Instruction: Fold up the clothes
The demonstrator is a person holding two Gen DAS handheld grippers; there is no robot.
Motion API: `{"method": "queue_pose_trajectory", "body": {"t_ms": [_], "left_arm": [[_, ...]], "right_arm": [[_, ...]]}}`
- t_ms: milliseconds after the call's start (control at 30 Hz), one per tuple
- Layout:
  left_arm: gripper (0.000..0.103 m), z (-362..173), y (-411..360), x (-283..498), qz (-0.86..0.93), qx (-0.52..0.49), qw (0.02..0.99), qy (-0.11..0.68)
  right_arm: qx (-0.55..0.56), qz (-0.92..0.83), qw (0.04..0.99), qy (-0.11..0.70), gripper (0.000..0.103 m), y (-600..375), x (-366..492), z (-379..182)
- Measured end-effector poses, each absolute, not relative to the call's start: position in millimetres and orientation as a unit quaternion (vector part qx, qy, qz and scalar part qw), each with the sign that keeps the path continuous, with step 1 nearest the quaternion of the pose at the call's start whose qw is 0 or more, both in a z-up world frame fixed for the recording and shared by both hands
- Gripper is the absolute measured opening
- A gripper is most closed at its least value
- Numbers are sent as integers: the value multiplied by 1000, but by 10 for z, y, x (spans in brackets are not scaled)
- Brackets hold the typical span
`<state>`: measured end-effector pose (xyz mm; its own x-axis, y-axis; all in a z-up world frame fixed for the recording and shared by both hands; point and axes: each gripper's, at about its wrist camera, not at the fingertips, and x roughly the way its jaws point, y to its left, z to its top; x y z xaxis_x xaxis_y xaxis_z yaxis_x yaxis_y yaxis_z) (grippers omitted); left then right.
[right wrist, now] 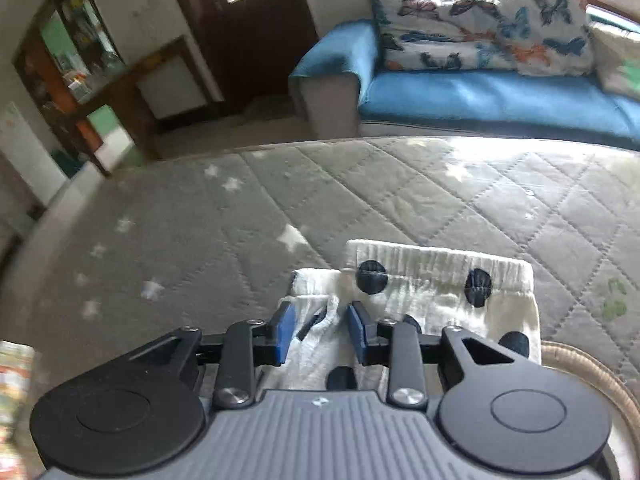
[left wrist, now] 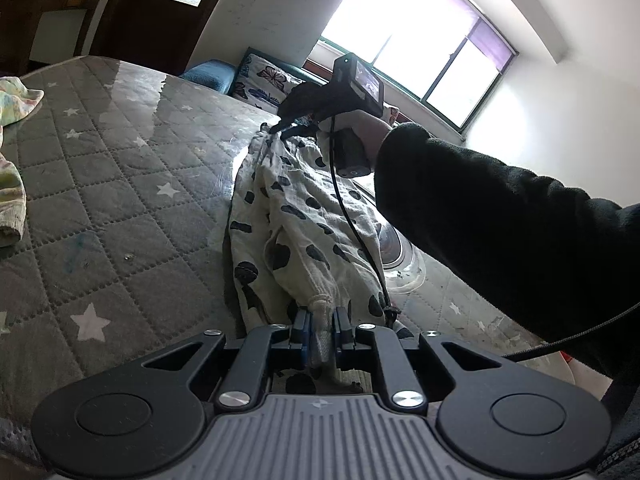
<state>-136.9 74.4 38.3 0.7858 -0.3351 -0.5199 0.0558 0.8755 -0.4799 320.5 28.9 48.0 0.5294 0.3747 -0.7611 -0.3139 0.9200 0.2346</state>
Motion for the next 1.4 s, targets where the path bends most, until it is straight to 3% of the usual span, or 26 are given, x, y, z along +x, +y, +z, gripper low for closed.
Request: {"method": "queue_pose_trajectory", "body": {"t_ms": [67,133,333,633,700,800,900,1000,1233,1400], "left_arm": [[12,387,748,-1376,-109,-226,919,303],[12,398,744,-1394,-110,-226,921,297],[12,396,753,-1462,-102,-226,923,293],[12,386,719,-1426,-103,-225,922,297],[12,383,736,-1438,-100,-225,922,298],[12,385,746,-1438,-99,-226,922,298],[12,399,750,-1438,-98,-224,923,298],[12,424,750,-1448,-99,-223,925,293],[12,478,764,-1514,-97,-224,928,283],[12,480,803,-1557,-84,-239,925,284]], "right_arm": [[32,196,878,436,9,295,3158,499],[41,196,882,426,6,262,3112,553],[73,211,896,385,5,208,3032,822],[62,209,881,420,6,361,3073,532],[96,212,871,432,13,270,3125,505],[98,209,872,432,13,231,3178,504],[84,212,873,432,11,270,3177,478],[83,207,878,424,2,269,3149,489],[121,216,897,367,1,206,3060,798],[106,232,893,370,1,398,3062,759]]}}
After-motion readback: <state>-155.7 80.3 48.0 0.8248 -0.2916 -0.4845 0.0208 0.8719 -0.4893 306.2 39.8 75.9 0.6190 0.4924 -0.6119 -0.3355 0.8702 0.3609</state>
